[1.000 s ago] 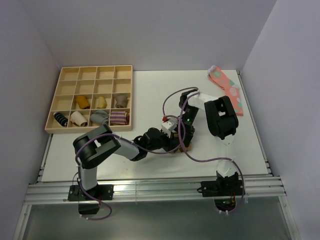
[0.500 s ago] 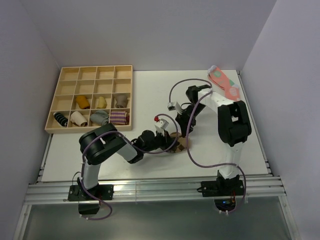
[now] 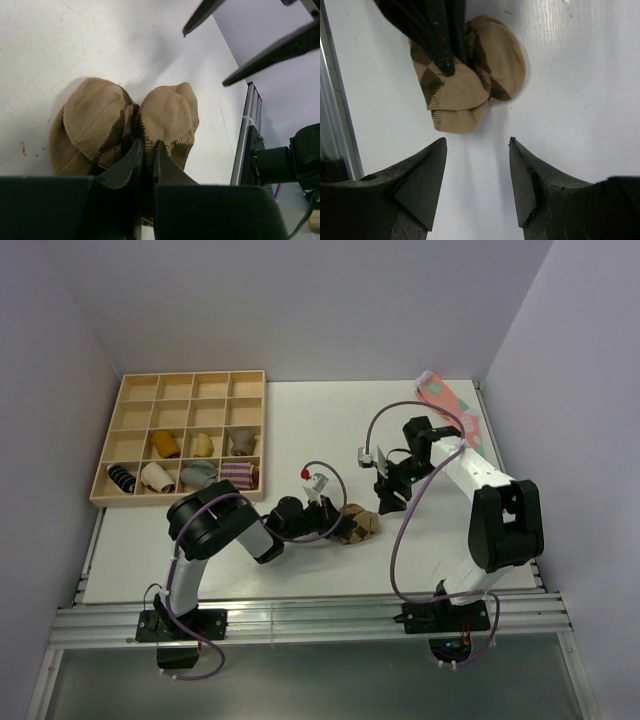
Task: Roll the socks
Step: Roll the sock at the center of the board.
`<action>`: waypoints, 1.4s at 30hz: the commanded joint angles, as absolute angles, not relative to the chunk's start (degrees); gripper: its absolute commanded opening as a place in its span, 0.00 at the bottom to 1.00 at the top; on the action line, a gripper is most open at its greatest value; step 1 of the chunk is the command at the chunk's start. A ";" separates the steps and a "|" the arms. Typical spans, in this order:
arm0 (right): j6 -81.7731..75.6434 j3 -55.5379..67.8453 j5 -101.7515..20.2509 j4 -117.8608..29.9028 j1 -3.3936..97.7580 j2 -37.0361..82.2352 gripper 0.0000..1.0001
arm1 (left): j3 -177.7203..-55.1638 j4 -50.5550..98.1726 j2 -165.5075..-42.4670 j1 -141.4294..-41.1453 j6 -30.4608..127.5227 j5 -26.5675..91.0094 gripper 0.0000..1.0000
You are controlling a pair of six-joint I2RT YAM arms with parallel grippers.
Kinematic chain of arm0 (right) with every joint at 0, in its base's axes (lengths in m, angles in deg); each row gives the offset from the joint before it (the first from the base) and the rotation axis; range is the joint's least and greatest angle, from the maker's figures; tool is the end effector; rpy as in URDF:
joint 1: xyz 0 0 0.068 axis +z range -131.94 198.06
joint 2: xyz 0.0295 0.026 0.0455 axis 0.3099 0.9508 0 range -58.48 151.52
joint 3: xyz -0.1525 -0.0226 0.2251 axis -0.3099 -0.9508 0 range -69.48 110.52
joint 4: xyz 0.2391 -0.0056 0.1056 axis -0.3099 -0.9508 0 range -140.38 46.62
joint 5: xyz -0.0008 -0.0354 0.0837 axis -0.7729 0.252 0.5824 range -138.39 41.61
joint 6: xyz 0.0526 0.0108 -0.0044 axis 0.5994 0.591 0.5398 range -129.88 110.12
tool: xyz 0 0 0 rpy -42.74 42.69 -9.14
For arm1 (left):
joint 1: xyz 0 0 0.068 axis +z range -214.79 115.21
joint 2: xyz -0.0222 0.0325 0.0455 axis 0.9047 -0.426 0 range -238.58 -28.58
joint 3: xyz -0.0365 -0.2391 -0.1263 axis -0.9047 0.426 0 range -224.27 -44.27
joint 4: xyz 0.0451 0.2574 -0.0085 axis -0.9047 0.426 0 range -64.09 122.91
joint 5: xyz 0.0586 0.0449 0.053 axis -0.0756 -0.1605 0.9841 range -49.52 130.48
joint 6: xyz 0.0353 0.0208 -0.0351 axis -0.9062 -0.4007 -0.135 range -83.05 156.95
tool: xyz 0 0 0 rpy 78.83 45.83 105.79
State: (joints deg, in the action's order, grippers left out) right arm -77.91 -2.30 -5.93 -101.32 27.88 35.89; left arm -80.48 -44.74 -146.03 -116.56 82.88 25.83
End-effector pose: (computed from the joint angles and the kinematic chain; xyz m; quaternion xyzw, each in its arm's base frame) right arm 0.2855 0.0738 0.2183 -0.5972 0.7148 0.2968 0.2106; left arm 0.2064 -0.2764 0.0949 0.1202 0.7579 -0.5417 0.3431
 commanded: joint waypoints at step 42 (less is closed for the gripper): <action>-83.53 -24.31 -16.92 -77.05 43.98 23.34 0.63 | -86.20 -9.16 -154.53 -110.49 88.98 15.79 0.00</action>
